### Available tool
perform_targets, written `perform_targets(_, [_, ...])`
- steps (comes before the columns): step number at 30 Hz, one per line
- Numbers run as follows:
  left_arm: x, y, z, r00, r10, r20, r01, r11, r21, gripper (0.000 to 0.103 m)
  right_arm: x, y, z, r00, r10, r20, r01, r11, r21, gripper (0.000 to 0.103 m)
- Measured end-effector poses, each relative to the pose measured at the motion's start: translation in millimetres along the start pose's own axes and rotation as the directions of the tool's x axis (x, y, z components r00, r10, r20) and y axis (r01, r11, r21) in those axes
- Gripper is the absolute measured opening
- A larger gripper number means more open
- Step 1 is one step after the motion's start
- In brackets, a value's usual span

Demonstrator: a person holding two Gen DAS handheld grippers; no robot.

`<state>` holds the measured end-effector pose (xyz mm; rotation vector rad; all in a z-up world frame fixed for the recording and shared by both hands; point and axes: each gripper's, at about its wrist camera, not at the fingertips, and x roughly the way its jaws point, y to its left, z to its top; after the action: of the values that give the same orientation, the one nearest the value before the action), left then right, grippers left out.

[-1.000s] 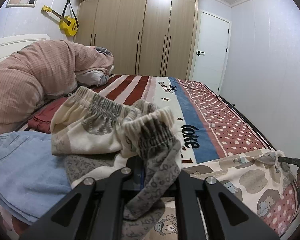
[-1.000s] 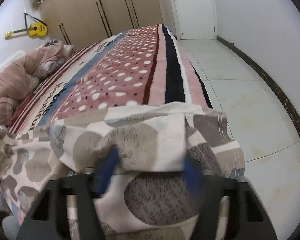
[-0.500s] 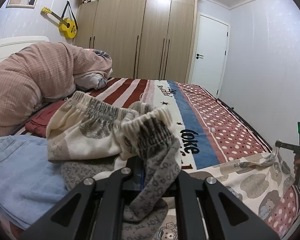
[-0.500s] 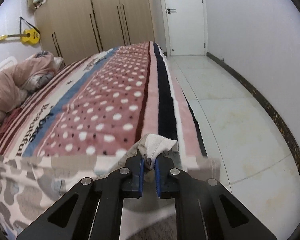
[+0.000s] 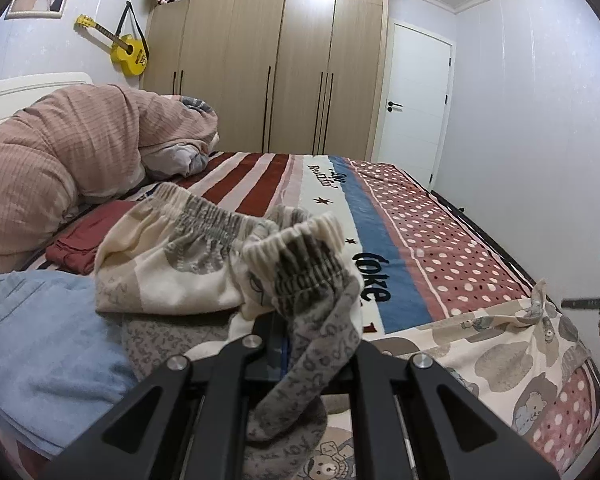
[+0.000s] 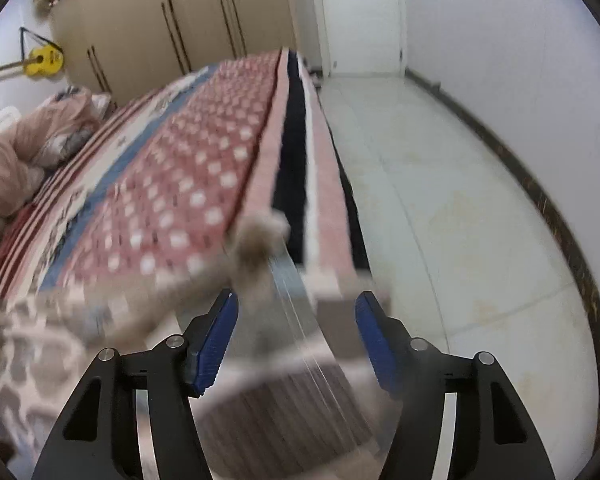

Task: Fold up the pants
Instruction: 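Grasp the folded pants edge with the right tool and fold it over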

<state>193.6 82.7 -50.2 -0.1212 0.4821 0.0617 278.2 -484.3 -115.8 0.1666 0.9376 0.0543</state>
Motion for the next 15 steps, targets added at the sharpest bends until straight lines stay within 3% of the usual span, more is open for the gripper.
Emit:
perform_targets(3, [0.0,-0.7,-1.0,1.0,-0.007,-0.006,0.007,1.0,0.006,0.005,-0.9,-17.3,-26.5,0.996,0.067,-0.06,-0.064,0.997,0.052,0.058])
perform_targets(8, [0.7,-0.9,-1.5,1.0,-0.016,-0.015,0.017,1.0,0.01,0.005,-1.7,-26.5,-50.9,0.993,0.103,-0.059,-0.098,0.991,0.089,0.06])
perform_targets(9, [0.8,-0.7,-1.4,1.0,-0.019,-0.015,0.019,1.0,0.011,0.005,-3.6,-26.5,-53.3,0.993,0.11,-0.049,-0.105,0.99,0.091,0.052])
perform_targets(10, [0.4,-0.9,-1.3,1.0,-0.022,-0.016,0.022,1.0,0.012,0.005,-6.9,-25.4,-55.7,0.993,0.118,-0.033,-0.114,0.99,0.086,0.034])
perform_targets(11, [-0.1,-1.8,-1.5,1.0,-0.024,-0.016,0.024,1.0,0.012,0.005,-10.5,-22.8,-57.5,0.993,0.113,-0.019,-0.111,0.991,0.072,0.028])
perform_targets(13, [-1.1,-2.5,-1.9,0.999,-0.031,-0.015,0.031,0.999,0.009,0.005,-18.1,-17.2,-61.5,0.996,0.092,0.013,-0.092,0.995,0.042,0.005])
perform_targets(15, [-1.0,-2.4,-1.6,0.999,-0.035,-0.016,0.036,0.999,0.008,0.005,-23.3,-10.5,-62.1,0.996,0.077,0.04,-0.078,0.997,0.027,0.004])
